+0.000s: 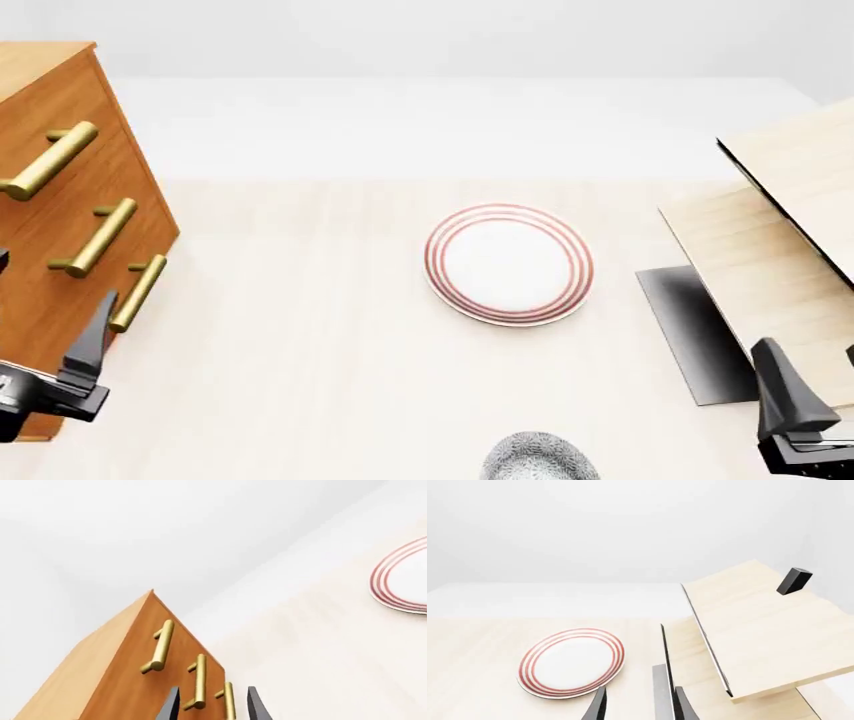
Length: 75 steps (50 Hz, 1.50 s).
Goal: Open the top drawer of the cabinet and put the bowl in it.
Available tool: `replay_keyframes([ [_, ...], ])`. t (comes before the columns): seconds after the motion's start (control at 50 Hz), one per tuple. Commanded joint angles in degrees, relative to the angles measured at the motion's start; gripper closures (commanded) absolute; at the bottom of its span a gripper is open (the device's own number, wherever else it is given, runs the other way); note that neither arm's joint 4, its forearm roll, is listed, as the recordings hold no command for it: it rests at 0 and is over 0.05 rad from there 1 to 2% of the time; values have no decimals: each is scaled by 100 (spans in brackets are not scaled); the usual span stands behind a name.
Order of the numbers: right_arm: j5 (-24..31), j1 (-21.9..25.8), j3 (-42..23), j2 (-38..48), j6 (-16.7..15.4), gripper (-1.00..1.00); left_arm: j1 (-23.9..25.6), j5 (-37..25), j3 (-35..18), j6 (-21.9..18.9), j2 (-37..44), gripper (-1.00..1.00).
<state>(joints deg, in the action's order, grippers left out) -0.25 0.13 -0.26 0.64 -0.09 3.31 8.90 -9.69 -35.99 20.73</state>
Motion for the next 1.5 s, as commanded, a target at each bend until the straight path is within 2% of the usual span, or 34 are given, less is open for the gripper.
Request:
replay_keyframes([
  [0.02,3,-3,3,-9,-1,-100,-64,211,-138,-741,311,-100],
  [0.1,3,-3,3,-10,1,-100,-171,653,80,-1206,578,-100],
  [0.22,3,-5,3,-8,3,-100,-237,1090,164,-1590,914,-100],
  [0.26,3,-4,3,-9,3,-100,-266,1459,268,-1880,1173,-100],
  [0.46,3,-3,3,-8,1,-100,-214,1979,29,-2358,1804,-100],
  [0.52,3,-4,3,-9,1,-100,-265,2459,142,-2812,2135,-100],
  [0.56,3,-5,3,-7,1,-100,-234,2397,19,-2790,2189,-100],
  [0.62,3,-4,3,-8,1,-100,-201,2622,-22,-3053,2461,-100],
  [0.66,3,-3,3,-9,0,-100,-297,3333,215,-3536,2901,-100],
  [0.68,3,-4,3,-9,3,-100,-222,3279,123,-3483,2949,-100],
  [0.7,3,-3,3,-9,1,-100,-82,2794,-175,-3190,2750,-100],
  [0.72,3,-5,3,-10,1,-100,-95,2778,-201,-3254,2756,-100],
  [0.74,3,-4,3,-8,0,-100,-149,3069,-122,-3453,2948,-100],
  [0.78,3,-3,3,-10,2,-100,-102,2934,-255,-3379,2964,-100],
  [0.82,3,-3,3,-8,0,-100,-81,3060,-281,-3505,3132,-100],
  [0.86,3,-3,3,-9,-1,-100,-119,3407,-257,-3767,3511,-100],
  [0.94,3,-3,3,-8,-1,-100,-62,3329,-420,-3714,3660,-100],
  [1.04,3,-4,3,-9,1,-100,-107,3720,-409,-4073,4121,-100],
  [1.24,3,-3,3,-6,1,-100,-111,3592,-614,-4254,4164,-100],
  [1.48,3,-5,3,-8,1,-100,-319,3997,-503,-4721,4407,-100],
  [1.5,3,-3,3,-7,1,-100,-369,4213,-410,-4907,4530,-100],
])
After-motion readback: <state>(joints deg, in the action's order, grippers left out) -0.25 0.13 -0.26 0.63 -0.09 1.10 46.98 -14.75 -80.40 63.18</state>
